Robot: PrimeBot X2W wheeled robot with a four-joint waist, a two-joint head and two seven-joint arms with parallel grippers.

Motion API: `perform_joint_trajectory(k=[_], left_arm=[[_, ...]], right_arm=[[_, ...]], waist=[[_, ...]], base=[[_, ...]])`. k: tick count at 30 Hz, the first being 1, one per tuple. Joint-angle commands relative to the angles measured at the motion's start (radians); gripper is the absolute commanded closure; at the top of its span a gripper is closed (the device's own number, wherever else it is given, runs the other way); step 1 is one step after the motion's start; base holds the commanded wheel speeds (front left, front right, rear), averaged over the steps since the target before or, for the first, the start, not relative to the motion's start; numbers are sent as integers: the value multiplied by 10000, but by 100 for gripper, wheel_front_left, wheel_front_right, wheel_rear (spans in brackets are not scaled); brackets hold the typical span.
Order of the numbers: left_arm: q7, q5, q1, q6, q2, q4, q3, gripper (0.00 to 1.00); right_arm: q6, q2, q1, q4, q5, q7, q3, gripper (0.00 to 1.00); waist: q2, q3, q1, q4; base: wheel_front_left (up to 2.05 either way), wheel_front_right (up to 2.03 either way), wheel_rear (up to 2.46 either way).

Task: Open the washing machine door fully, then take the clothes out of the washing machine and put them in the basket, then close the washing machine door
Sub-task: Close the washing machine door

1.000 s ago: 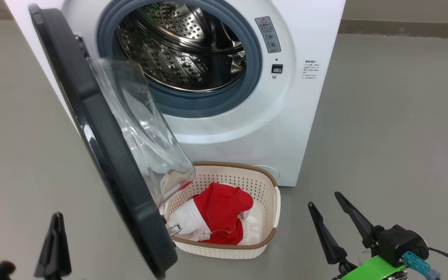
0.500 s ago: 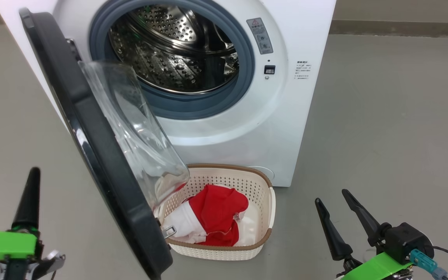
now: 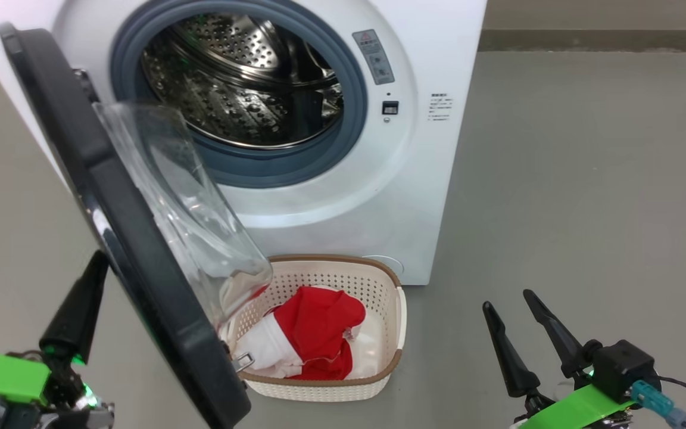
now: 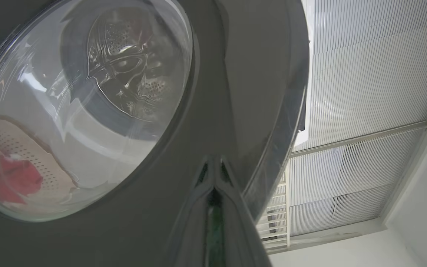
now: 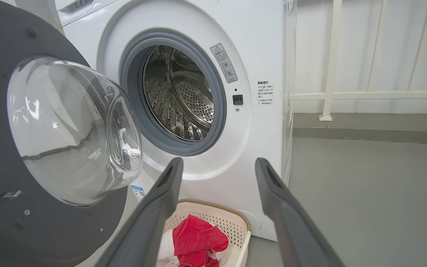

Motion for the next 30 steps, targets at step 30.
perform_joint_trajectory(k=[30], left_arm=[[-1722, -1399, -1089, -715, 154, 863, -852, 100]], right_arm=[[63, -8, -456, -334, 948, -65, 1, 0]], waist=[[0, 509, 0, -2288]], base=[[0, 0, 0]])
